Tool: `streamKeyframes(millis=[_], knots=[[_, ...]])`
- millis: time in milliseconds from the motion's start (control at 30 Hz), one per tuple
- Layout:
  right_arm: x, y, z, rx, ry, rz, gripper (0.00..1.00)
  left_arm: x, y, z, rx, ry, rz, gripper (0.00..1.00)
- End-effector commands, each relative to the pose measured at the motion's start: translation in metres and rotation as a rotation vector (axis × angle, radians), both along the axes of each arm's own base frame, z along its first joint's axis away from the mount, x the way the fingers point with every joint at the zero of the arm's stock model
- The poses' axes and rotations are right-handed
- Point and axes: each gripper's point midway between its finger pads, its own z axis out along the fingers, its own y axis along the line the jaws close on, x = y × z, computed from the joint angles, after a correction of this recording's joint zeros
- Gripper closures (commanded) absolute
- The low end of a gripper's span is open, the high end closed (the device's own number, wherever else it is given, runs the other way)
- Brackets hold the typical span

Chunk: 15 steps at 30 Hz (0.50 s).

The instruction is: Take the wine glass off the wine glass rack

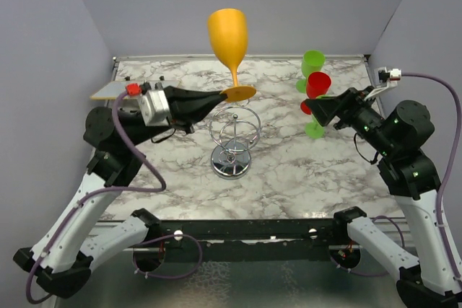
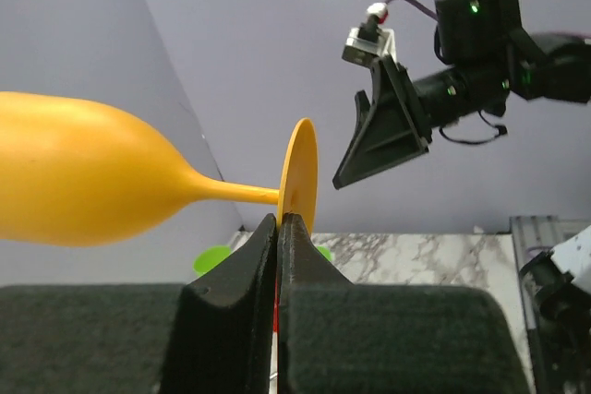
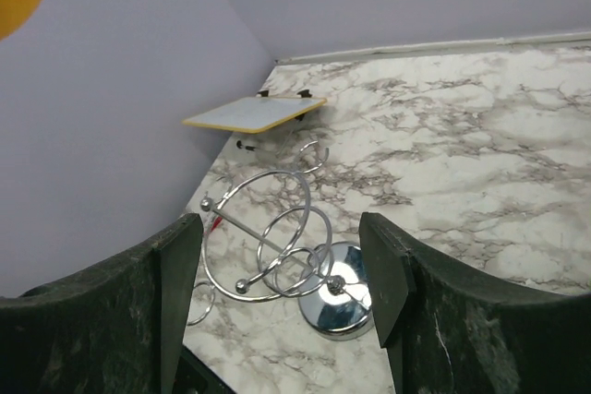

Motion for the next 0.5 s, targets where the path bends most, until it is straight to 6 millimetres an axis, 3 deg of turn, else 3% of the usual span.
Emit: streamKeyframes(millis=[0,167,267,367,467], knots=[[-0.013,0.016,0.027,0.046,-0.026,0.109,0.30,-0.025,0.015,-0.004,0.043,-0.273,0.070,1.00],[-0.032,0.034,0.043,0.120,0.019,0.243,0.27,-0.064,0.032,-0.017,0.048,-0.364,0.029,1.00],[-0.054,0.056,0.051,0.183,0.056,0.444,0.23,-0.084,0.035,-0.028,0.061,-0.407,-0.019,1.00],[-0.071,0.073,0.057,0.203,0.092,0.645,0.21,-0.097,0.034,-0.041,0.074,-0.412,-0.074,1.00],[-0.075,0.079,0.063,0.181,0.115,0.741,0.20,-0.104,0.034,-0.054,0.082,-0.413,-0.092,1.00]])
